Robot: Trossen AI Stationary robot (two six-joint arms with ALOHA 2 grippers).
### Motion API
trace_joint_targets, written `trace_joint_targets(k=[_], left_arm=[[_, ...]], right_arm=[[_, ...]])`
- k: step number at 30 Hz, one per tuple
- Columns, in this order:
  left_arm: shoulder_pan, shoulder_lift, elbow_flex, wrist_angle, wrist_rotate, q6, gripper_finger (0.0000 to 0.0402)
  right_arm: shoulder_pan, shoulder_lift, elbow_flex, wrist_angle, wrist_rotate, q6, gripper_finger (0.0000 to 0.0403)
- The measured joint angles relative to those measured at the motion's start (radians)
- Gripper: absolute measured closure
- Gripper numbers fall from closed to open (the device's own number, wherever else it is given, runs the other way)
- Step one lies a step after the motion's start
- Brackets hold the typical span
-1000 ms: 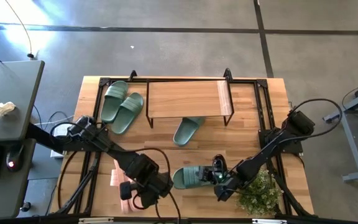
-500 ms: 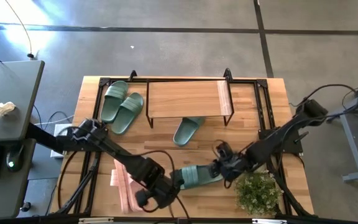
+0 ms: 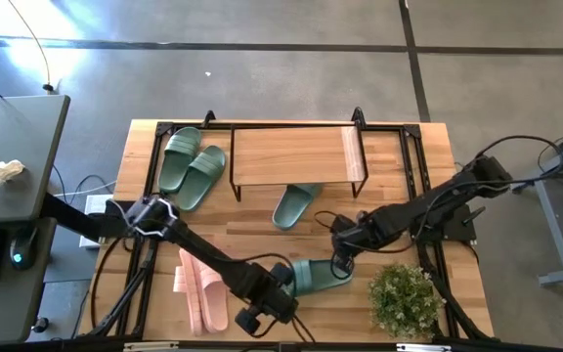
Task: Pick and place slides into the shelf
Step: Put the green slide under the shelf
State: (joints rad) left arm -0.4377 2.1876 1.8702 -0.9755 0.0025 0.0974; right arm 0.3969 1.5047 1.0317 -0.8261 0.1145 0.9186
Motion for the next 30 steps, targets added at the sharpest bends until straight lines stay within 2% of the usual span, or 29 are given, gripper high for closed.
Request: trace_joint_targets(k=[2,5,11,18,22,30], left_arm=[[-0.002,0.038,0.002,0.063,0.029,-0.015,0.0401],[-0.016,0.085,0.0,0.069,0.032,-0.063,0.0401],[-0.021,0.102,0.001,0.05,-0.018,-0.125,0.0401],[-0.02,0.104,0.0,0.024,-0.099,-0.159,0.0401],[-0.018,0.104,0.0,0.01,-0.136,-0.172,0.0401],[0.008,0.109,0.0,-0.001,-0.176,-0.177,0.0401]], right_arm=[[-0.01,0.018,0.0,-0.002,-0.023,-0.054,0.0402],[-0.023,0.036,0.0,-0.011,-0.04,-0.115,0.0402],[-0.051,0.038,0.0,-0.031,-0.052,-0.203,0.0403],[-0.068,0.086,0.0,0.005,-0.143,-0.313,0.0403],[-0.063,0.131,0.0,0.025,-0.191,-0.34,0.0403],[-0.041,0.185,0.0,0.037,-0.207,-0.34,0.0403]])
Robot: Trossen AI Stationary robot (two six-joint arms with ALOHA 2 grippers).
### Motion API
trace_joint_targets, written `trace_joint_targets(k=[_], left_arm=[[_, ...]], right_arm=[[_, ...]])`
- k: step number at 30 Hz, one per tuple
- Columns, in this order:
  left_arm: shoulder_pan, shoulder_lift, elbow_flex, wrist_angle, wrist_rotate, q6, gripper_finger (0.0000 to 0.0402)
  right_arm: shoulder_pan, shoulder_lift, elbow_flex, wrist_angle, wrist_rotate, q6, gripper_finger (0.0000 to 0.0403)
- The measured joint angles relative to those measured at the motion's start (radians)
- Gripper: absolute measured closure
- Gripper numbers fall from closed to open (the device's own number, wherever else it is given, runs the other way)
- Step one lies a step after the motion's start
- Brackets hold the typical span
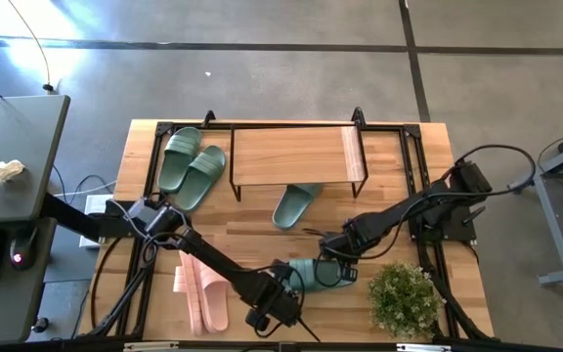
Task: Pick and place slides into the shelf
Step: Put the green slide under the shelf
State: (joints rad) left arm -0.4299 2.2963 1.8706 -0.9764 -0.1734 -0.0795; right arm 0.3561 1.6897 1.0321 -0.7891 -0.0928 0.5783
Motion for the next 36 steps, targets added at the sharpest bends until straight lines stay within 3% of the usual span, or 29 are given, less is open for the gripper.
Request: trace_joint_targets(k=[10,23,36], left_arm=[[0.063,0.0,0.0,0.009,-0.032,0.036,0.0401],[0.153,0.0,0.0,0.069,-0.052,0.166,0.0401],[0.196,0.0,0.0,0.213,-0.081,0.223,0.0401]], right_arm=[[0.102,0.005,0.0,0.03,-0.073,0.116,0.0403],[0.212,0.004,0.0,0.136,-0.056,0.298,0.0403],[0.227,0.007,0.0,0.197,-0.021,0.313,0.0403]])
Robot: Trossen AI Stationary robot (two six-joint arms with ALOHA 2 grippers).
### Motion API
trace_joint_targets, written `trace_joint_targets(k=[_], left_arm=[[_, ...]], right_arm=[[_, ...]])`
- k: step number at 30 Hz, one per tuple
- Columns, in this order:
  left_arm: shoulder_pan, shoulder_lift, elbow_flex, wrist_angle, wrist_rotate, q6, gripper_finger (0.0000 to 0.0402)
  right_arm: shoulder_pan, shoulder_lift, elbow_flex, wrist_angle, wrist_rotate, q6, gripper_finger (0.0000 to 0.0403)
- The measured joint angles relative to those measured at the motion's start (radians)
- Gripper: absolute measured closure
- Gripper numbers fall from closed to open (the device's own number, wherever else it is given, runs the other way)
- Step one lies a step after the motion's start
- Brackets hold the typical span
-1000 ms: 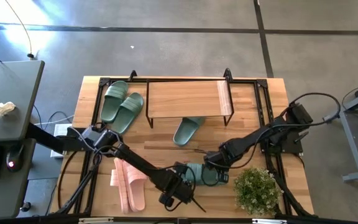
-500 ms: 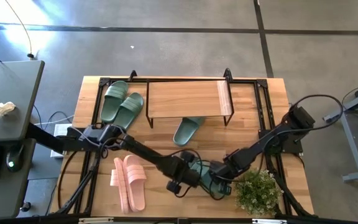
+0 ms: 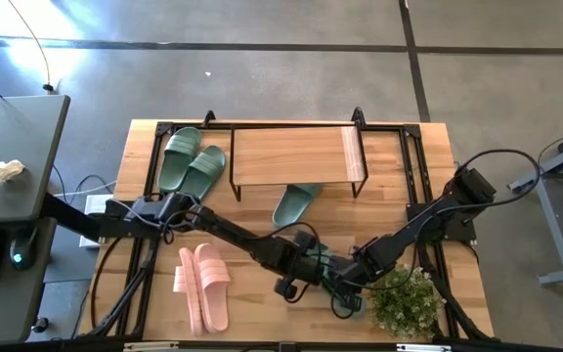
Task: Pick and place slides into the shelf
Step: Put the green slide under the shelf
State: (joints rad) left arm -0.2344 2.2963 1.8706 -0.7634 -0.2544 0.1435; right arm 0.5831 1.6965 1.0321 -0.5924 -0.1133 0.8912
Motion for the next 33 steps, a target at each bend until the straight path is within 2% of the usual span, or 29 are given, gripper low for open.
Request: trace_joint_targets(k=[12,18,21,25,27,33], left_arm=[[0.047,0.0,0.0,0.015,-0.041,0.01,0.0401],[0.04,-0.023,0.001,-0.181,-0.058,-0.017,0.0401],[0.013,-0.032,0.001,-0.219,-0.01,0.012,0.0401],[-0.037,-0.012,0.0,-0.086,0.077,0.056,0.0401],[-0.054,0.004,-0.001,-0.039,0.085,0.047,0.0401],[-0.042,0.052,-0.001,0.031,0.034,0.0,0.0402]], right_arm=[[-0.027,0.001,0.0,0.038,0.038,-0.009,0.0403],[-0.035,0.002,0.0,0.034,0.053,-0.035,0.0403],[-0.036,0.003,0.0,0.031,0.052,-0.052,0.0403],[-0.032,0.002,0.0,0.018,0.049,-0.062,0.0403],[-0.032,0.002,0.0,0.007,0.05,-0.069,0.0403],[-0.026,0.002,0.0,0.003,0.057,-0.088,0.0403]])
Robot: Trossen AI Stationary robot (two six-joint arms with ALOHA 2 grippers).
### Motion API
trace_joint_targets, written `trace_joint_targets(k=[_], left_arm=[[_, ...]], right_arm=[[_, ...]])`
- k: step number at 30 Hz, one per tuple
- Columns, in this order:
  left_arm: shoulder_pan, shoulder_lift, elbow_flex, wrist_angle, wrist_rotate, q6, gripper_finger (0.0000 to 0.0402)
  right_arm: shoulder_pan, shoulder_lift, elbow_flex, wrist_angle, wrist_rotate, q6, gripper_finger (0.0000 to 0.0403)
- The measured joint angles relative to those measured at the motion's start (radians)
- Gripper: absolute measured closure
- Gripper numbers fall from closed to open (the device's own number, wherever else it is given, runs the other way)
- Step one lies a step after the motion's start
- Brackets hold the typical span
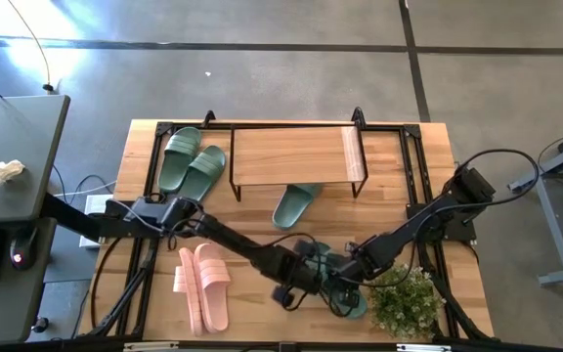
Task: Pick and place slides into the shelf
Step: Put the green slide under the shelf
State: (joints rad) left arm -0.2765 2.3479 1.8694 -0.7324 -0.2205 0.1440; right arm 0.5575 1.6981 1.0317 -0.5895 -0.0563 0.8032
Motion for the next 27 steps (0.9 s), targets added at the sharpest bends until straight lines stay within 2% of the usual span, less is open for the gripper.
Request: trace_joint_targets(k=[13,27], left_arm=[[0.088,0.013,-0.001,0.056,-0.052,0.026,0.0402],[0.117,0.014,-0.003,0.09,-0.124,0.041,0.0402]], right_arm=[[-0.007,-0.002,-0.002,-0.015,0.008,-0.012,0.0403],[-0.015,-0.003,-0.002,-0.032,0.029,-0.019,0.0403]])
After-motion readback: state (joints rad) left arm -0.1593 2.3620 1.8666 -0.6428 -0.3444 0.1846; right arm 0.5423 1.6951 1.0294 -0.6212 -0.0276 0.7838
